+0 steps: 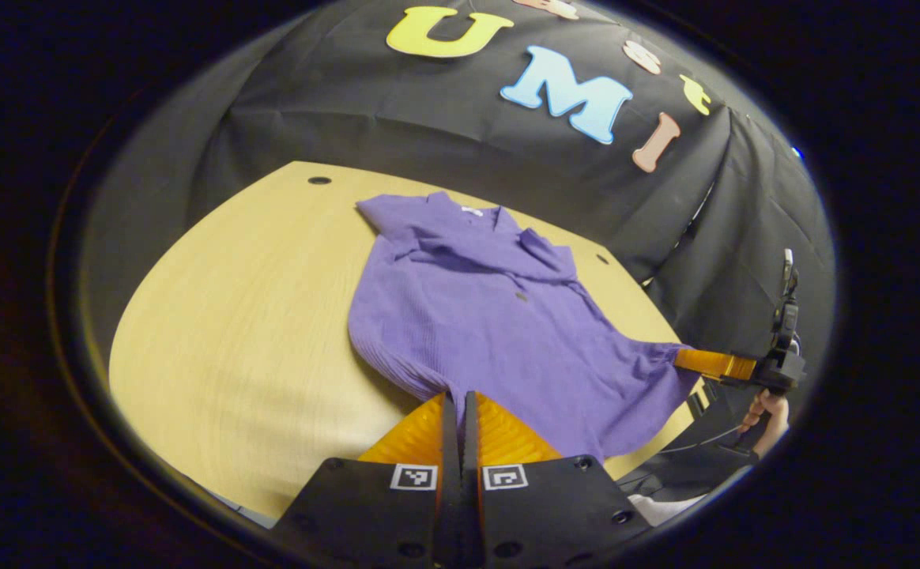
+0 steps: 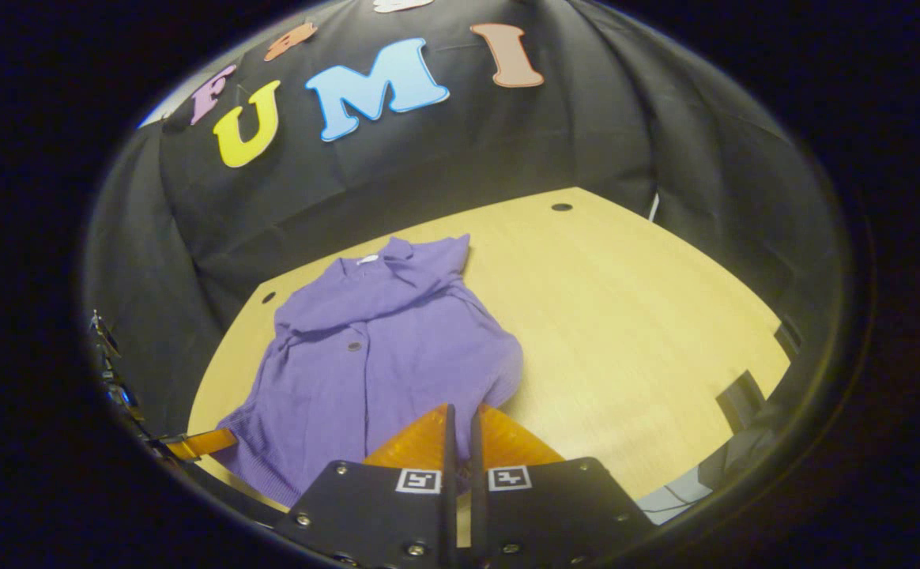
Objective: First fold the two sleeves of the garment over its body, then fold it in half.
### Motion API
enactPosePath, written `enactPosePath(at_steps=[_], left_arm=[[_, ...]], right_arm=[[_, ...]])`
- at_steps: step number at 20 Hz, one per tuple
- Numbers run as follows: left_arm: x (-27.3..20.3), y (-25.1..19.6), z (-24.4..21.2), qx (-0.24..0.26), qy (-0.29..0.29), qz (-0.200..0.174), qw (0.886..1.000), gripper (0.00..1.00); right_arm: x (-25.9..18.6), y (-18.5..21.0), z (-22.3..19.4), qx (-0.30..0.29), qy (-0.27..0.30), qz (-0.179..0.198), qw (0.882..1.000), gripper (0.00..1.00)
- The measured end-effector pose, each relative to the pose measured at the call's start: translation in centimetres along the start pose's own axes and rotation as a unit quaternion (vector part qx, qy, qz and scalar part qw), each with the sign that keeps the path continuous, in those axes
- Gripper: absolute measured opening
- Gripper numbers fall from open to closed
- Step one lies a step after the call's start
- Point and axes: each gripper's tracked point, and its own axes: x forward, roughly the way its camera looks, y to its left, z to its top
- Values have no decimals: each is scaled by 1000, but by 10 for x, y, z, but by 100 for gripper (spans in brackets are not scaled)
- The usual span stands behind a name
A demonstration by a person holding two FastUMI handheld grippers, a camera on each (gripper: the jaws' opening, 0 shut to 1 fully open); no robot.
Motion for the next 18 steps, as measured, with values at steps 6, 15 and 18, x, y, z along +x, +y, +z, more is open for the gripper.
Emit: enactPosePath(at_steps=[6,15,18], left_arm=[[28,-19,55,-7,-28,2,1000,7],[91,-28,157,-20,-81,29,996,7],[110,-22,190,-25,-97,40,994,7]], right_arm=[[28,20,21,0,20,54,998,7],[74,41,115,60,-24,138,988,7],[96,41,145,56,-34,148,987,7]])
